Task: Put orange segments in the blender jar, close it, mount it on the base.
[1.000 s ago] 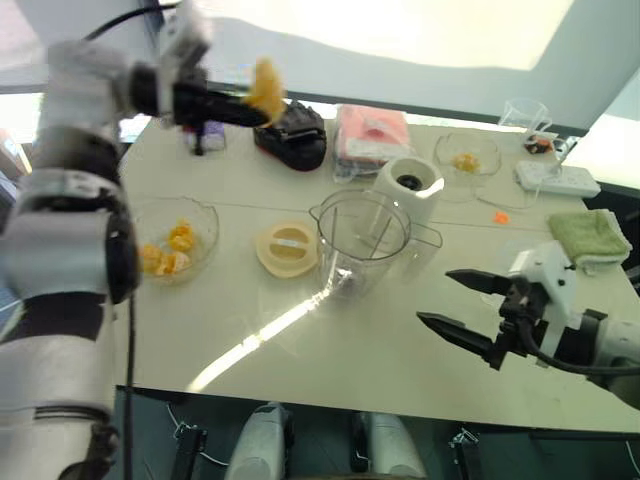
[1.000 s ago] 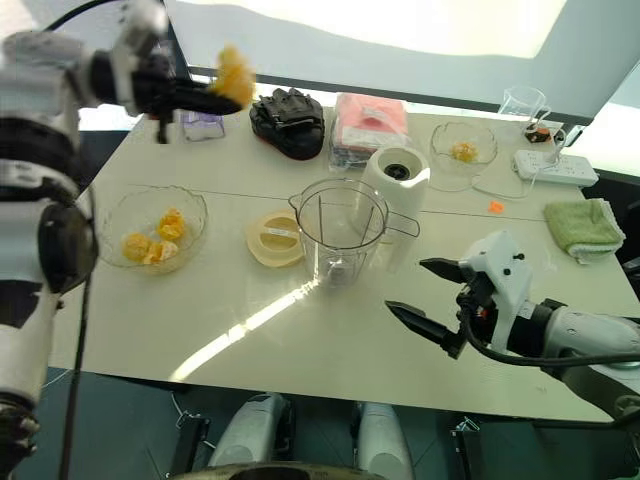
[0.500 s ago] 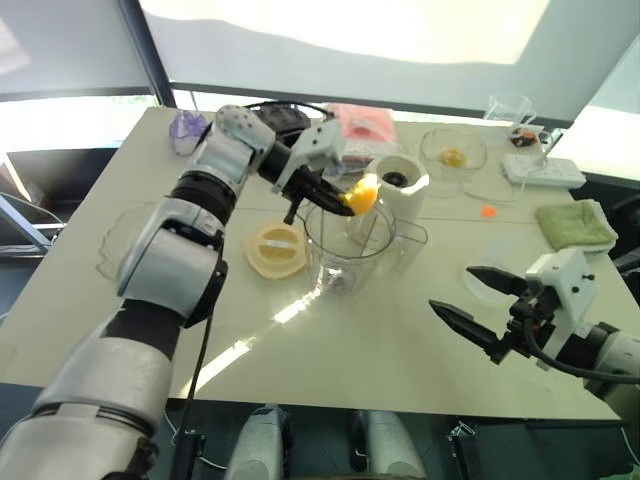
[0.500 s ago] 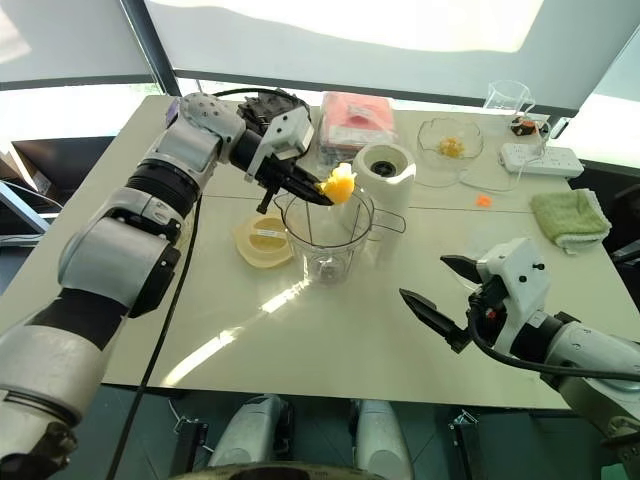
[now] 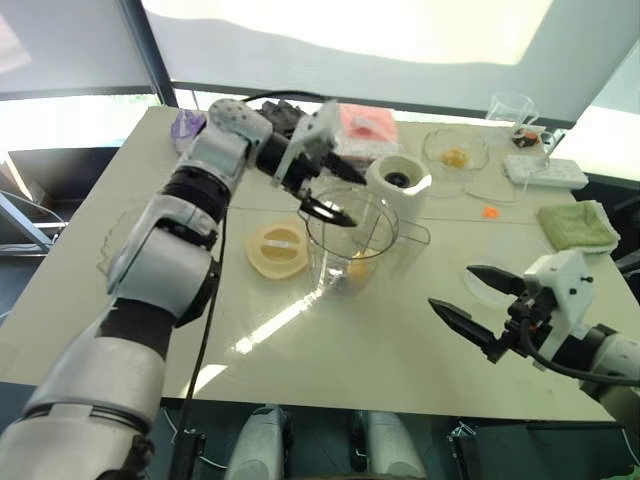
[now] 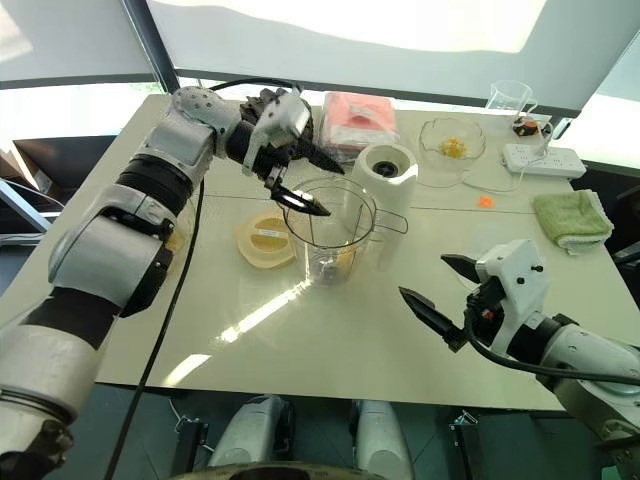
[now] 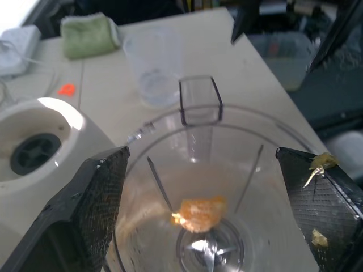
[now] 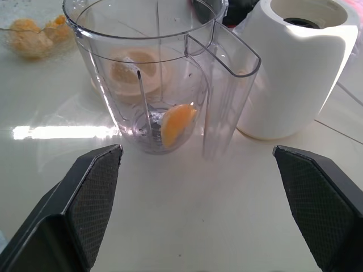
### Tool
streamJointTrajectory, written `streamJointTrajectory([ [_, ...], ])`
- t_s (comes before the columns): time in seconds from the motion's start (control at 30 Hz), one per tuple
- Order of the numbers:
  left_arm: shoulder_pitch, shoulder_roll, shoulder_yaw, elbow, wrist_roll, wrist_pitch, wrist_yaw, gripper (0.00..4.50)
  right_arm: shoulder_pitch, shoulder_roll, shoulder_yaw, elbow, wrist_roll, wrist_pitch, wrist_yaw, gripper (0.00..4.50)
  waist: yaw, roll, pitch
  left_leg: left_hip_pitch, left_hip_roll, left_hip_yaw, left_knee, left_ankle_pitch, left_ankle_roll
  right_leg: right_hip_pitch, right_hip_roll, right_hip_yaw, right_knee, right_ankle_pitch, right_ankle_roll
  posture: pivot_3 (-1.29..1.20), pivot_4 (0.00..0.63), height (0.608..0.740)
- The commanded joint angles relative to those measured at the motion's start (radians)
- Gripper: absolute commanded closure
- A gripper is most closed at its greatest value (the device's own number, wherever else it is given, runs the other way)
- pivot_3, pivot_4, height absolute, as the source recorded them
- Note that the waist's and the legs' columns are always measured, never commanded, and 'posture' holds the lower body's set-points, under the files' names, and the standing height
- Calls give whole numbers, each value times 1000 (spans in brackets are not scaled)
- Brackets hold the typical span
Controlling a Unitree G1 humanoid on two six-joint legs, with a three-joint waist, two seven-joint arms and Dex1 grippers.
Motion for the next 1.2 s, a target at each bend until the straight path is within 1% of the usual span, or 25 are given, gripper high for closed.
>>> streamJointTrajectory([
  [0.03,-66,29,167,-57,-83,122,27,64,26,39,-9,6,-70,-38,-14,0,0,0,0,0,0,0,0,0,0,0,0,0,0,0,0,0,150,740],
  [0.07,-53,38,203,-95,-99,164,47,64,39,54,-13,14,-98,-46,-24,0,0,0,0,0,0,0,0,0,0,0,0,0,0,0,0,0,150,740],
  [0.13,30,71,251,-251,-126,246,80,64,71,80,-26,30,-172,-66,-42,0,-2,1,-1,0,0,0,0,0,0,0,0,0,0,0,1,0,150,740],
  [0.23,246,142,259,-600,-152,337,98,64,104,124,-50,54,-259,-105,-64,0,-6,7,-4,2,1,1,-1,0,0,1,0,1,1,0,1,0,150,740],
  [0.3,347,168,259,-767,-168,388,127,64,122,147,-66,68,-286,-123,-57,0,-4,8,-3,4,1,1,-1,0,0,1,0,3,3,0,1,0,150,740],
  [0.37,467,179,282,-936,-203,467,205,64,155,181,-80,75,-336,-149,-67,0,1,7,-2,3,1,1,-1,1,-2,1,0,2,5,0,0,0,150,740],
  [0.43,612,207,288,-1082,-189,461,254,64,153,230,-64,101,-421,-175,-139,0,0,8,-3,3,1,-1,0,2,-3,2,0,2,4,0,0,0,150,740],
  [0.5,694,223,288,-1170,-193,478,294,64,140,252,-51,145,-485,-197,-164,0,-1,9,-3,5,1,0,0,1,-3,4,0,3,3,0,0,0,150,740],
  [0.63,811,259,302,-1273,-218,506,327,64,63,269,-53,257,-569,-209,-217,0,-3,9,-3,7,1,2,0,2,-3,4,-1,4,1,0,-1,0,150,740],
  [0.7,854,281,302,-1312,-227,516,338,64,21,260,-48,330,-616,-209,-234,0,-4,9,-3,9,1,2,0,2,-3,6,0,5,2,0,-1,0,150,740],
  [0.8,912,318,286,-1338,-201,497,346,64,-65,259,-25,448,-647,-207,-241,0,-4,10,-3,9,1,2,-1,2,-3,6,0,5,2,0,-1,0,150,740],
  [0.97,935,331,286,-1321,-184,480,378,64,-186,251,24,633,-719,-288,-242,0,-4,12,-2,10,0,3,-1,2,-3,6,1,5,2,0,-1,0,150,740],
  [1.07,937,334,288,-1322,-180,479,393,64,-230,244,29,727,-753,-336,-241,0,-2,12,-2,10,0,3,-1,2,-3,6,1,5,2,0,-1,0,150,740],
  [1.2,938,336,293,-1333,-186,489,415,64,-256,246,35,802,-778,-381,-231,0,-4,12,-2,9,0,3,-2,2,-3,6,1,5,1,0,-1,0,150,740],
])
